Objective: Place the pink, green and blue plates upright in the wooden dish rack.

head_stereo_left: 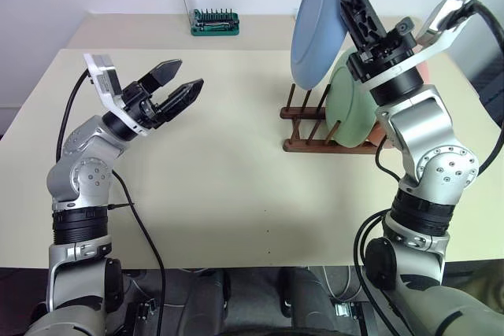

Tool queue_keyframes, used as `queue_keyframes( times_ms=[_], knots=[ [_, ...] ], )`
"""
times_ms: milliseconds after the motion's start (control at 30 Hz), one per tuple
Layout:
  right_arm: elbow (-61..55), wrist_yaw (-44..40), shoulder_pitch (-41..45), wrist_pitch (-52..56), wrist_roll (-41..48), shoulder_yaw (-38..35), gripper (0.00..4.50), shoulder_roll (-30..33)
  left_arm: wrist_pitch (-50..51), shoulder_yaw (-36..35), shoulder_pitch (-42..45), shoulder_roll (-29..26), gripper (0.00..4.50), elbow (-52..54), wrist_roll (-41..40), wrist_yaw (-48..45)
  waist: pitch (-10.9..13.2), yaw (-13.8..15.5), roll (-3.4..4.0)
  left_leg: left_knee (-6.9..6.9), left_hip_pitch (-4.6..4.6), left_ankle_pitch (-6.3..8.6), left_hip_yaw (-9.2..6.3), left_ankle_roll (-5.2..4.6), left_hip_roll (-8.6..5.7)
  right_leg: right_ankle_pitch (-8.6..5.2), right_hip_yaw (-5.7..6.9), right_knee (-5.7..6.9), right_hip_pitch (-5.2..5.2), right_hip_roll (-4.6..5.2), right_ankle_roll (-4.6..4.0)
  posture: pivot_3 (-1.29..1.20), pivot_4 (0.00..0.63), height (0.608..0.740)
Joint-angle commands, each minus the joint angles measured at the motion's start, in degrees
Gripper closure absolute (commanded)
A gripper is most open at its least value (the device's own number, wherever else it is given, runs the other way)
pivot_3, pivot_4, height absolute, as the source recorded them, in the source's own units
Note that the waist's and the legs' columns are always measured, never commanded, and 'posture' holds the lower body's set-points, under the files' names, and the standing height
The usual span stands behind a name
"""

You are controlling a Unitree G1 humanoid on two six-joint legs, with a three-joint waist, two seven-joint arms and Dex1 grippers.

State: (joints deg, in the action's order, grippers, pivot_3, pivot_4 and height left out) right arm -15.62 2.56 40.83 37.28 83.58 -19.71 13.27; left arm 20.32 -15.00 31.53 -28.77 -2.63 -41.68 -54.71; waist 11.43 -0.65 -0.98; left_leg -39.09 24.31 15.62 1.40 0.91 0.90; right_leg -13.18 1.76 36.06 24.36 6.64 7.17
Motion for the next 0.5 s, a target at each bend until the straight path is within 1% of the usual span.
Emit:
queue_keyframes(
  times_ms=[33, 167, 333, 500],
  knots=[
    [-1.48, 2.07, -0.35, 0.68, 4.05, -1.09, 4.5, 2.05, -3.76, 1.23, -0.02, -1.53, 0.06, 0.7, 2.68, -3.52, 0.0, 0.02, 0.0, 0.0, 0.0, 0.0, 0.0, -0.01, 0.0, 0.0, 0.0, 0.0, 0.0, 0.0, 0.0, 0.0, 0.15, 0.74],
    [-1.91, 2.98, -2.31, 1.19, 4.89, -0.85, 4.5, 4.12, -5.4, 2.07, 0.22, -2.59, 0.06, -0.54, 4.15, -6.77, 0.0, -0.05, 0.0, 0.0, 0.01, 0.01, 0.0, -0.02, 0.0, 0.0, 0.0, -0.01, 0.0, 0.0, 0.0, 0.0, 0.15, 0.74],
    [-3.16, 3.97, -5.07, 1.97, 6.94, -1.03, 4.5, 7.17, -4.35, 3.68, -1.34, -4.77, 0.06, -0.36, 4.22, -11.9, 0.0, -0.11, 0.0, 0.0, 0.02, 0.02, 0.0, -0.04, 0.0, 0.0, -0.01, -0.01, 0.02, 0.0, 0.0, 0.0, 0.15, 0.74],
    [-4.4, 5.97, -7.16, 1.6, 10.05, -0.69, 4.5, 7.57, 2.02, 4.14, -1.61, -7.38, 0.06, -0.64, 0.84, -16.54, 0.0, -0.07, 0.01, 0.0, 0.02, 0.02, 0.0, -0.04, 0.02, -0.01, -0.02, -0.01, 0.03, -0.01, -0.01, 0.0, 0.15, 0.74]
  ],
)
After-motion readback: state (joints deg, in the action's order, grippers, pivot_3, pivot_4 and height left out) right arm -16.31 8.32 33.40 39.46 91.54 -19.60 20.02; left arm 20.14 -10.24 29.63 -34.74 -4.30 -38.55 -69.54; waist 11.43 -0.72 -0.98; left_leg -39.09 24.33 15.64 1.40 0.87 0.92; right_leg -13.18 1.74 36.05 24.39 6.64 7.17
